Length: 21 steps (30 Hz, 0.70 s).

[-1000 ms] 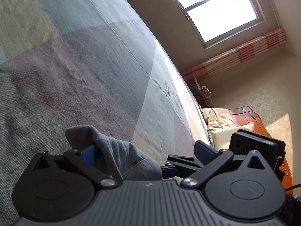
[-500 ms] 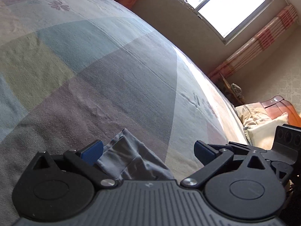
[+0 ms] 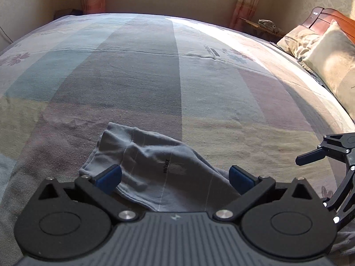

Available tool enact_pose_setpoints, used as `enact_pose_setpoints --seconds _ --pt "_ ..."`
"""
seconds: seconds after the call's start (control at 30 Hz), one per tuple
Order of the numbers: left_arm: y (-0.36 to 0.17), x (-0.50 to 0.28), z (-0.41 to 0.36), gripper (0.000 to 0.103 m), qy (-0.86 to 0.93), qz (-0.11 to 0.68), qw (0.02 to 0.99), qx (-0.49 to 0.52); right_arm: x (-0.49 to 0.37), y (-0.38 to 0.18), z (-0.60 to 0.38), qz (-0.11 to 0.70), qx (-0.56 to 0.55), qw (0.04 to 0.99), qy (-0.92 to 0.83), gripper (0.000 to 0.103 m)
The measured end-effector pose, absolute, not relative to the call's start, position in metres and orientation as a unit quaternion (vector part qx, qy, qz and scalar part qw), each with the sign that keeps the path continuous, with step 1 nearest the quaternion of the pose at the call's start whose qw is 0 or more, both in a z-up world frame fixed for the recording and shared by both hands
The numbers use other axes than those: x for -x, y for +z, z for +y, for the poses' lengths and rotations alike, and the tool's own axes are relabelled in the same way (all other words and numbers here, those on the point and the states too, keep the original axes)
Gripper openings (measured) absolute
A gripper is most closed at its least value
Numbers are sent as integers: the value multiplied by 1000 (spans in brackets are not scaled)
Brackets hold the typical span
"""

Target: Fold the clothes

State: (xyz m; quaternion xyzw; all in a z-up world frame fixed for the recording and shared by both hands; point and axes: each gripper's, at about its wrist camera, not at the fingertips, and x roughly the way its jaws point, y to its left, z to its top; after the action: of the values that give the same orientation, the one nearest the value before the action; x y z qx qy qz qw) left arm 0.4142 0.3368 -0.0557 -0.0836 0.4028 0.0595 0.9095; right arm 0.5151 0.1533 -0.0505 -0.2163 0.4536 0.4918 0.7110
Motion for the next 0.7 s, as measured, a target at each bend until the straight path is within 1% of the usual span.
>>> enact_pose_setpoints --seconds 0.1,0.2,0.3,0.37,0.47,0.7 --pt "-61 -416 306 102 38 408 912 31 -516 -54 124 477 194 727 453 103" --pt "-74 -410 281 102 24 429 902 -37 -519 -57 94 497 178 740 416 103" --pt "-80 -397 285 103 44 432 900 -34 -518 -58 63 511 174 749 385 103" --pt "-77 -393 296 103 66 440 895 -8 -516 -58 42 516 172 756 365 103" --pt "-70 -389 299 102 95 449 888 1 -510 -57 9 528 161 764 333 103" --pt "-59 -384 246 102 70 460 885 -19 -472 -46 -39 541 120 774 306 103"
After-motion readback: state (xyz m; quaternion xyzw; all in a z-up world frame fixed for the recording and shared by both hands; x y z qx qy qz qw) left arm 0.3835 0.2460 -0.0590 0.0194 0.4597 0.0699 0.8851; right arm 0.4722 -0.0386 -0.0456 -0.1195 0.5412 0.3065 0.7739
